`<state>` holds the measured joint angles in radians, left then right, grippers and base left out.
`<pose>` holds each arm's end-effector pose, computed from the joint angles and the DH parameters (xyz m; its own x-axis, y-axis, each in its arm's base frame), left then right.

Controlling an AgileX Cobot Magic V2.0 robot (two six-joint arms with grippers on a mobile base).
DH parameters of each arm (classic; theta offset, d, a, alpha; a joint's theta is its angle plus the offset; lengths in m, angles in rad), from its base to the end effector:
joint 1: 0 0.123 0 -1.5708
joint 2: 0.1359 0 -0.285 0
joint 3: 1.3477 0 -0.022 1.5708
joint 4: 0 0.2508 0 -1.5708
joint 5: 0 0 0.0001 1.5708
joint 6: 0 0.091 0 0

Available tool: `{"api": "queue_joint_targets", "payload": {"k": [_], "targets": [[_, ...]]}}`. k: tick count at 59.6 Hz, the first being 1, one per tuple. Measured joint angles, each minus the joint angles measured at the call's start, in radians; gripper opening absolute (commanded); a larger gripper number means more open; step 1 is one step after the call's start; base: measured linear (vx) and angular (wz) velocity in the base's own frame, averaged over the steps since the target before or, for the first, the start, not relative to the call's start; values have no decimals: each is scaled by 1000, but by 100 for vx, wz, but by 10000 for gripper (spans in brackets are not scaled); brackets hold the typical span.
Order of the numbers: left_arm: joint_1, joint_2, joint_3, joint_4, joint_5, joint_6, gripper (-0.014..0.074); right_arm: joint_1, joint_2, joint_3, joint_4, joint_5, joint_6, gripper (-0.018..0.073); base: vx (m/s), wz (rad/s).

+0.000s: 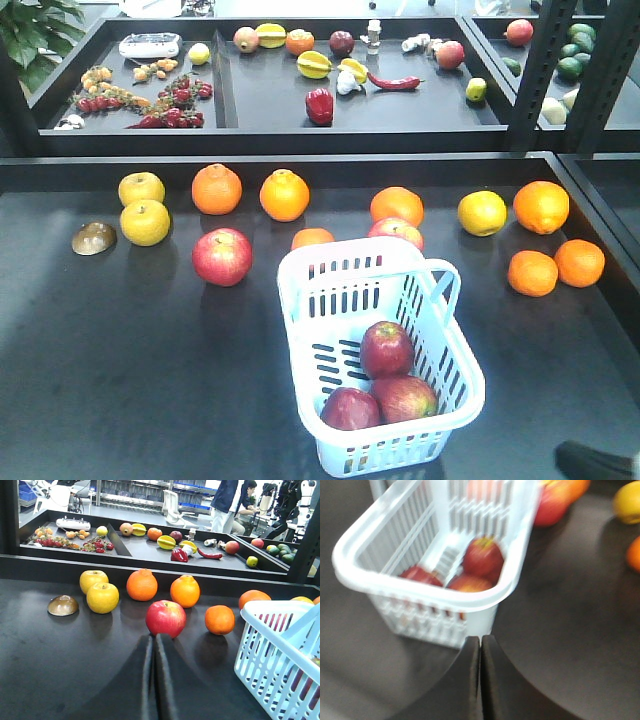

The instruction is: Pick three apples into basket with both arms

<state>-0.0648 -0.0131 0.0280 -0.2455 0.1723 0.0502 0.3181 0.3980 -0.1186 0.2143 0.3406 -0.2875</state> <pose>0.0558 -0.0074 0.1893 -0.1131 -0.1835 -0.9765 0.0861 0.9773 -0.1937 0.0773 0.0323 0.1961 -0.4433 -0.2353 -0.8649 -0.4095 0.9115 -0.0381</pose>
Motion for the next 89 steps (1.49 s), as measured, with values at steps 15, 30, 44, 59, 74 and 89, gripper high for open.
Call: {"api": "queue_joint_targets", "payload": {"k": [15,30,44,59,74,89], "targets": [[0,0,0,0,0,0,-6,-20,-215,145,-96,-110,235,-8,0,0],[0,0,0,0,0,0,-6,-186,-405,146,-127,-37,260,-8,0,0],[0,0,0,0,7,0,-6,-221,-410,146,-143,-21,264,-8,0,0],[0,0,0,0,7,0,-6,-221,-410,146,-200,-268,264,-8,0,0],[0,0,0,0,7,0,-6,-221,-410,146,-204,-195,264,-8,0,0],[0,0,0,0,7,0,-6,-221,-410,146,-204,-201,264,-8,0,0]]}}
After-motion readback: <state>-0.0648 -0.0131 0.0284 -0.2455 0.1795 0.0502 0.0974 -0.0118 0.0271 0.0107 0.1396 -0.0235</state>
